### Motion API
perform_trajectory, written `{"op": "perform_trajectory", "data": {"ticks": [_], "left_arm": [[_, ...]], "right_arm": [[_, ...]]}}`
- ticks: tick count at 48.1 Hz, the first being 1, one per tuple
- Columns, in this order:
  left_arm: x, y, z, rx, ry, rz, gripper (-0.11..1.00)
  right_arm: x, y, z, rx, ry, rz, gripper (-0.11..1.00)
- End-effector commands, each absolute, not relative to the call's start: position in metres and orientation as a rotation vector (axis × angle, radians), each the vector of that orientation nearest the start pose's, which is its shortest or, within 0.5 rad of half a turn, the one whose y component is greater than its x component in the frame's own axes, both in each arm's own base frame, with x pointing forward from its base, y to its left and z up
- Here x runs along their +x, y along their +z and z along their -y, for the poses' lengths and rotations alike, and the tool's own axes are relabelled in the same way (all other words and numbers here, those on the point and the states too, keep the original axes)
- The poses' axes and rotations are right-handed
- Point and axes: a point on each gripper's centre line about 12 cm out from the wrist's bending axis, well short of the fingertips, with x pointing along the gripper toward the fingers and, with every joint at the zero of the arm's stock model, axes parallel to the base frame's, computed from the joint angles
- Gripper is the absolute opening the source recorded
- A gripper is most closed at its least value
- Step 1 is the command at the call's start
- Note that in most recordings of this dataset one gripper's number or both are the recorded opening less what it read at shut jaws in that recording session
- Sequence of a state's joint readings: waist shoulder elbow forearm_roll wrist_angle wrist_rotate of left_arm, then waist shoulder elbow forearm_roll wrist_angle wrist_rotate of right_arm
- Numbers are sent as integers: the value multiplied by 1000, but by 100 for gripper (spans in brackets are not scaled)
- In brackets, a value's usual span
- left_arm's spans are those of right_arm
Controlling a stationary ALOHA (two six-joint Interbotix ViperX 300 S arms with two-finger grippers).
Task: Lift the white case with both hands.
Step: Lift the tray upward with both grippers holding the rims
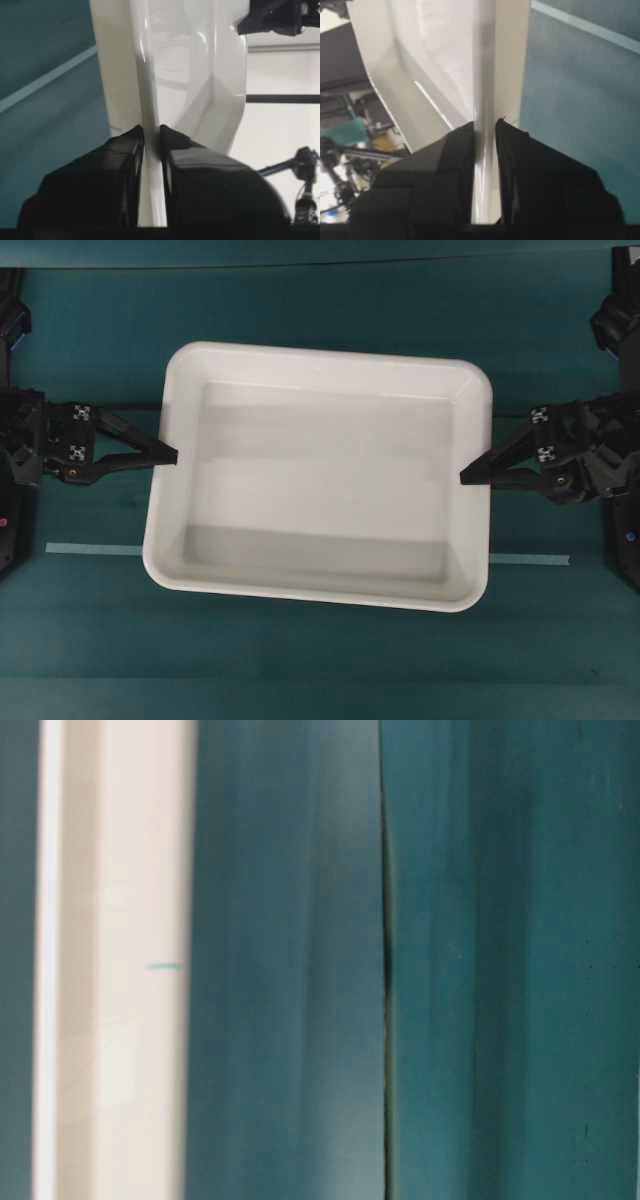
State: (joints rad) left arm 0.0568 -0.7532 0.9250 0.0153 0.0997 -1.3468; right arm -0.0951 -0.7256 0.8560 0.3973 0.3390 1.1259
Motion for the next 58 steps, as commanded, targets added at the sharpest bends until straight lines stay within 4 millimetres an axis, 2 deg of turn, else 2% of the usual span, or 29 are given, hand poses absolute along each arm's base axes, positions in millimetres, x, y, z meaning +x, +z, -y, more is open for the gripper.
{"op": "perform_trajectory", "data": {"ticks": [1,15,34,44,50,58], "left_arm": [[253,325,-13,-1329,194,-157,9],[250,355,-10,-1332,164,-134,9],[250,390,-5,-1330,132,-126,9],[250,409,-6,-1331,107,-94,9],[250,413,-6,-1328,110,-94,9],[250,413,-6,-1328,113,-98,9]], "right_arm": [[254,331,11,1531,-257,-313,12],[249,363,9,1537,-213,-300,12],[236,395,8,1556,-149,-231,12],[236,410,11,1558,-131,-191,12],[235,420,12,1556,-120,-169,12],[233,422,13,1556,-118,-161,12]]}}
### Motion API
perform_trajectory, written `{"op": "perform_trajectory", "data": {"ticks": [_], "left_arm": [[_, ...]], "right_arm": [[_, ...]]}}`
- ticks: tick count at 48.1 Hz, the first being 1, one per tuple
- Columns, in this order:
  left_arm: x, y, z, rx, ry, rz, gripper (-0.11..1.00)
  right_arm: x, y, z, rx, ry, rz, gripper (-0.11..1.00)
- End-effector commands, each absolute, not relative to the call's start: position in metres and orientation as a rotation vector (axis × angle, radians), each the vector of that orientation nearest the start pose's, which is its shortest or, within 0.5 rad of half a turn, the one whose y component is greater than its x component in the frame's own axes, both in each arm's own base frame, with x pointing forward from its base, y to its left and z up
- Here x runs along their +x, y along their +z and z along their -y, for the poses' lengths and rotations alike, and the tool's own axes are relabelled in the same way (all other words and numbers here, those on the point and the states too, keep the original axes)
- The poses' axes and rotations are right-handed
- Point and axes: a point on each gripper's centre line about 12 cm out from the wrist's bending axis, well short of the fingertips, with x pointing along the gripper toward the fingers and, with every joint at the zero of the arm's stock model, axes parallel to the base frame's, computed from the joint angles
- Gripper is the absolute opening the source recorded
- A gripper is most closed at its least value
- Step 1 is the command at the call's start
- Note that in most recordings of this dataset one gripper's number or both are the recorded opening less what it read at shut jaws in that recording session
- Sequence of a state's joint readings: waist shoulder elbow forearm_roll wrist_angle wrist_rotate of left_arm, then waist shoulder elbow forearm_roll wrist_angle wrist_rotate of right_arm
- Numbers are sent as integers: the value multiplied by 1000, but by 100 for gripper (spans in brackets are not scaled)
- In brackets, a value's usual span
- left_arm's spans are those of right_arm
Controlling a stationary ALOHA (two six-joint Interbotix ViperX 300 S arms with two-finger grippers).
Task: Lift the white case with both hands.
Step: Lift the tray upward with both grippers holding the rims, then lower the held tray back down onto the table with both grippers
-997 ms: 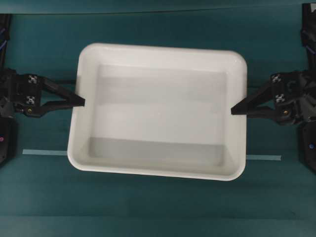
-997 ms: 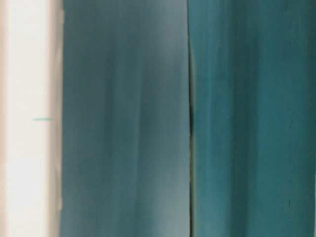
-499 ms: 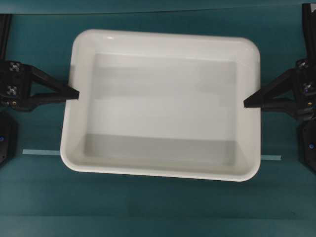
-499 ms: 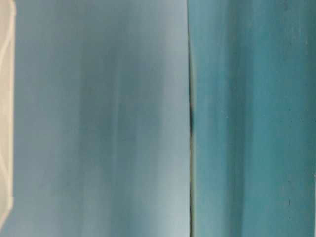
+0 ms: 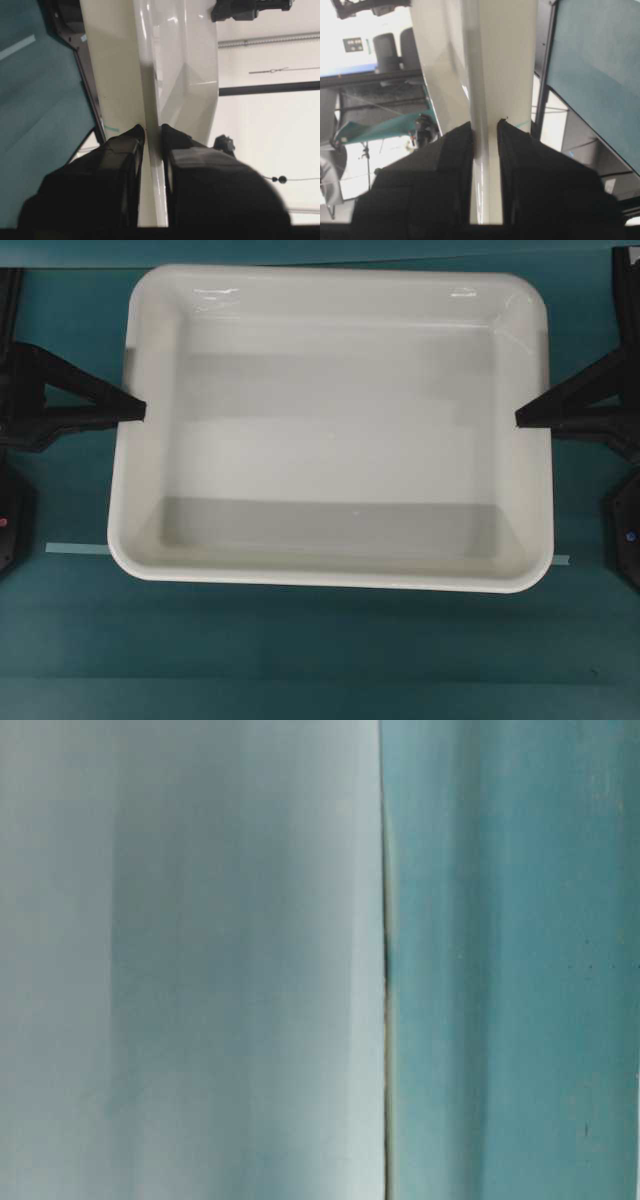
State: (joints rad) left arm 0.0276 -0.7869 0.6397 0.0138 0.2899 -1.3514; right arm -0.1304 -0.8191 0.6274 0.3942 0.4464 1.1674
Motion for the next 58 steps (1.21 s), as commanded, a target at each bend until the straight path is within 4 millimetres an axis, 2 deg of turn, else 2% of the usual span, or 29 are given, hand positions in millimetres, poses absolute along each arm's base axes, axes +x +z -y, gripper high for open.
{"op": "perform_trajectory", "data": {"ticks": [1,20,27,37,46,58], "left_arm": [[250,413,-6,-1328,115,-97,9],[250,412,-7,-1330,117,-97,9],[250,407,-7,-1329,128,-109,9],[255,380,-8,-1329,177,-166,9],[257,355,-8,-1326,220,-218,9],[262,307,-15,-1324,309,-291,6]], "right_arm": [[233,423,13,1556,-116,-160,12],[233,422,13,1556,-118,-159,12],[234,413,12,1554,-139,-193,12],[239,384,13,1545,-201,-264,12],[244,347,13,1519,-277,-354,12],[246,306,13,1474,-350,-451,12]]}}
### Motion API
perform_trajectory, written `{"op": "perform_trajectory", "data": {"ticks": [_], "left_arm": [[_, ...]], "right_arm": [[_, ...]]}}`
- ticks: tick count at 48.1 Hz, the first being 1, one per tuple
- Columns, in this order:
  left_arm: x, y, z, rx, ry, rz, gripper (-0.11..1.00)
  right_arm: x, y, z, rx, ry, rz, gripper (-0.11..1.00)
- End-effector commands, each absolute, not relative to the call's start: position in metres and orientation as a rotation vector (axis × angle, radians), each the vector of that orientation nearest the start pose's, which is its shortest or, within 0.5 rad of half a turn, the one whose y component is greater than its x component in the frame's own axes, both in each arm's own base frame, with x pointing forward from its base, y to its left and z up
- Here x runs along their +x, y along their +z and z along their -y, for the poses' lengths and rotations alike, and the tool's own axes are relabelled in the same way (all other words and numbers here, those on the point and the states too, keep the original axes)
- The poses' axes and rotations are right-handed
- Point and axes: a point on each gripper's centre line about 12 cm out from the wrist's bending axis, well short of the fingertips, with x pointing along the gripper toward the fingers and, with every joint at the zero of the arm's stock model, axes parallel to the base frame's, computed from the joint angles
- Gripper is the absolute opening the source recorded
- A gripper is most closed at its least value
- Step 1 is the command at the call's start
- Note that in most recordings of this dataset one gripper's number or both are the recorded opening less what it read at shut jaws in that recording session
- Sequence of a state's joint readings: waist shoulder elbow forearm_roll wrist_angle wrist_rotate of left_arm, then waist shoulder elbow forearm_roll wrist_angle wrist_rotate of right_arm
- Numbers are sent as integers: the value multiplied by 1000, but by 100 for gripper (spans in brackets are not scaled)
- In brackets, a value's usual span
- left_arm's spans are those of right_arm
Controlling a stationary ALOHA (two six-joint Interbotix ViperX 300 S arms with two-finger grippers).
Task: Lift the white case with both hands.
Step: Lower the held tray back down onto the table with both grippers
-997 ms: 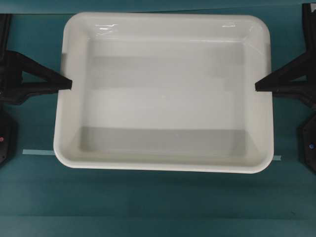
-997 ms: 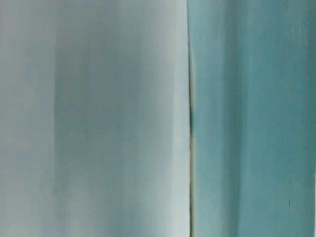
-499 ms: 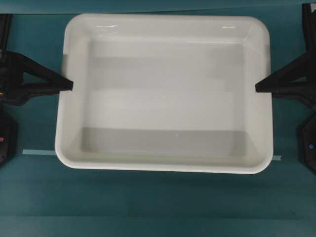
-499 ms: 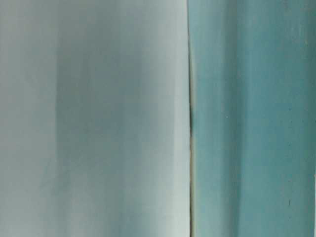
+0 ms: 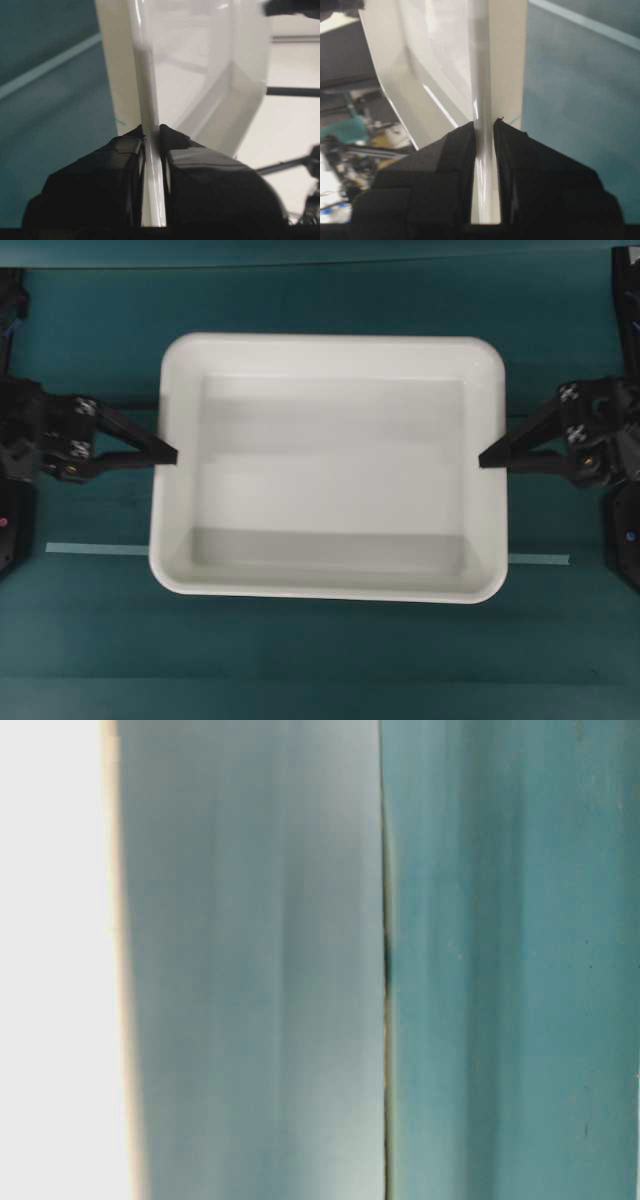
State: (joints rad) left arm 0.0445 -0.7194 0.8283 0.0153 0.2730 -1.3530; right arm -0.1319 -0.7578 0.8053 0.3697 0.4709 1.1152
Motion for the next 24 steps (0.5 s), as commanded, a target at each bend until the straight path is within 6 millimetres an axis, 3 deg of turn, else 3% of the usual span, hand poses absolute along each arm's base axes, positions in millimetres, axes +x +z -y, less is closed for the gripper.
{"op": "perform_trajectory", "data": {"ticks": [1,24], "left_arm": [[262,303,-16,-1324,314,-292,6],[253,221,-16,-1363,468,-453,6]], "right_arm": [[247,301,14,1469,-359,-461,12],[249,231,15,1439,-501,-619,12]]}}
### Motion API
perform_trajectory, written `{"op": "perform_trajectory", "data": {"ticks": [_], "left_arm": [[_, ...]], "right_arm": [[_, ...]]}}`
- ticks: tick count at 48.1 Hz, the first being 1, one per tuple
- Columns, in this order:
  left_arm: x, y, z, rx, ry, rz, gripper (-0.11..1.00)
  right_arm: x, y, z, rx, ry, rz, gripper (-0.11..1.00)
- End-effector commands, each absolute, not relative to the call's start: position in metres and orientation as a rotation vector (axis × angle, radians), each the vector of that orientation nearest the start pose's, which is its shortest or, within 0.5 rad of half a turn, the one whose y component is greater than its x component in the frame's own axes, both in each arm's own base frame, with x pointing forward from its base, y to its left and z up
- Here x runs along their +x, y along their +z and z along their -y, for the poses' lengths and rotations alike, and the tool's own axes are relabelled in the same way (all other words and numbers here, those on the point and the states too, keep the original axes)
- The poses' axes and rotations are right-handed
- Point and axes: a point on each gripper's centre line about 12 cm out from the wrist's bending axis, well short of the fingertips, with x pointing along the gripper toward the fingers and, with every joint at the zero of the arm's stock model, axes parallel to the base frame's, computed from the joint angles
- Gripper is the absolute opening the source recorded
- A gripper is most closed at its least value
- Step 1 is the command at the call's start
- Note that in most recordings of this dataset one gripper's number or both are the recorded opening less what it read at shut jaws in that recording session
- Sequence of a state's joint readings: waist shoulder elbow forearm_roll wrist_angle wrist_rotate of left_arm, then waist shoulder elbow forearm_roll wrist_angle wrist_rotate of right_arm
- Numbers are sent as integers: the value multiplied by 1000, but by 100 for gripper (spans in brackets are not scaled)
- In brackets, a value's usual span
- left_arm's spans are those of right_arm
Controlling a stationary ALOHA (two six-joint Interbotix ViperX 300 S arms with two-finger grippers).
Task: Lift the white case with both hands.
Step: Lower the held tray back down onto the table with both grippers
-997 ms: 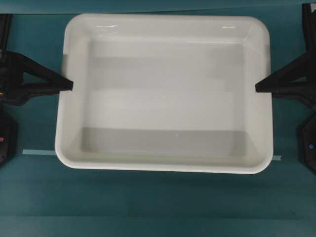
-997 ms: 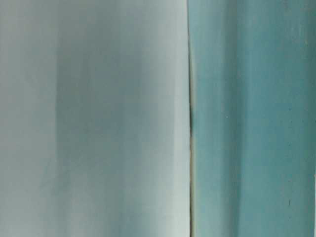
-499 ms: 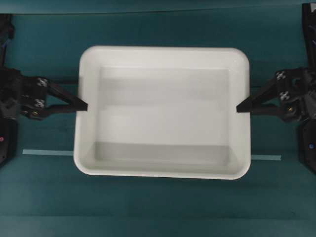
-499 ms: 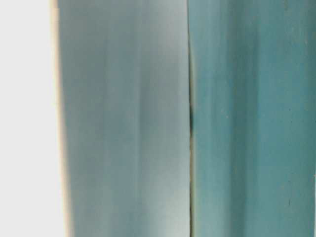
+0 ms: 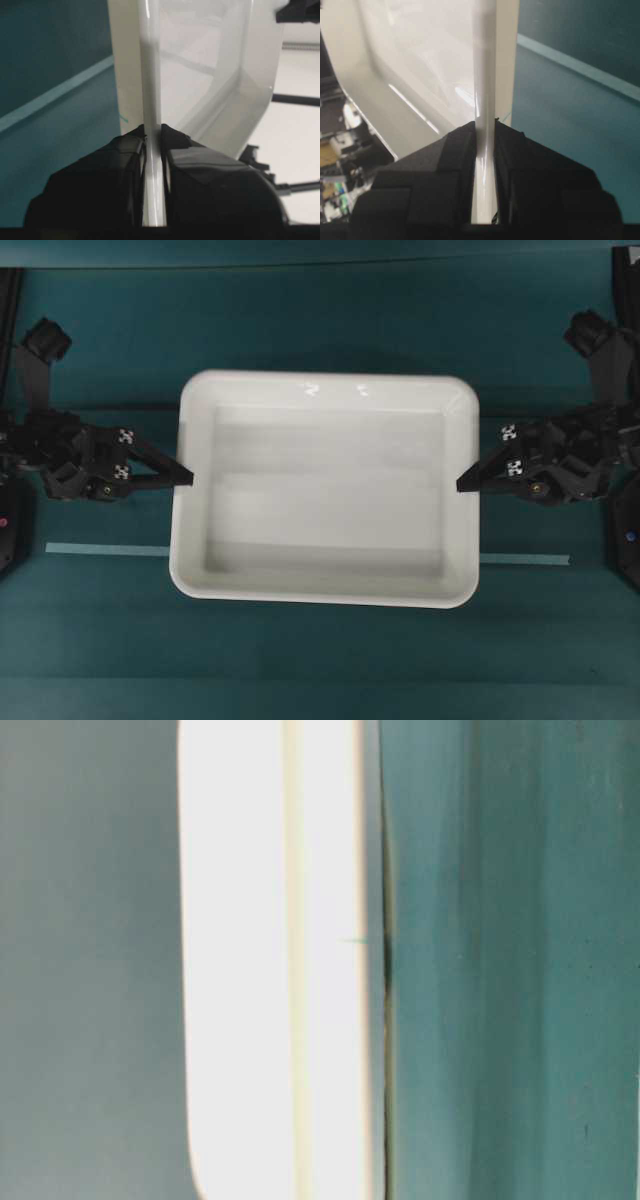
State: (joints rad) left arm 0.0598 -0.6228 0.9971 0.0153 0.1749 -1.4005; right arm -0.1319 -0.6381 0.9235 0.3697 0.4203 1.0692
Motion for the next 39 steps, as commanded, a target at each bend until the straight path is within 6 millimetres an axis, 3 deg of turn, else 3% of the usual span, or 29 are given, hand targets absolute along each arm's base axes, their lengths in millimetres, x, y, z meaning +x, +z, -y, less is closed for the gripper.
{"op": "perform_trajectory", "data": {"ticks": [1,18,39], "left_arm": [[252,218,-16,-1365,475,-460,6],[241,175,-16,-1347,574,-576,6],[251,135,-17,-1328,654,-673,6]], "right_arm": [[249,228,15,1437,-505,-624,12],[251,184,17,1405,-574,-671,10],[261,145,16,1336,-647,-798,10]]}}
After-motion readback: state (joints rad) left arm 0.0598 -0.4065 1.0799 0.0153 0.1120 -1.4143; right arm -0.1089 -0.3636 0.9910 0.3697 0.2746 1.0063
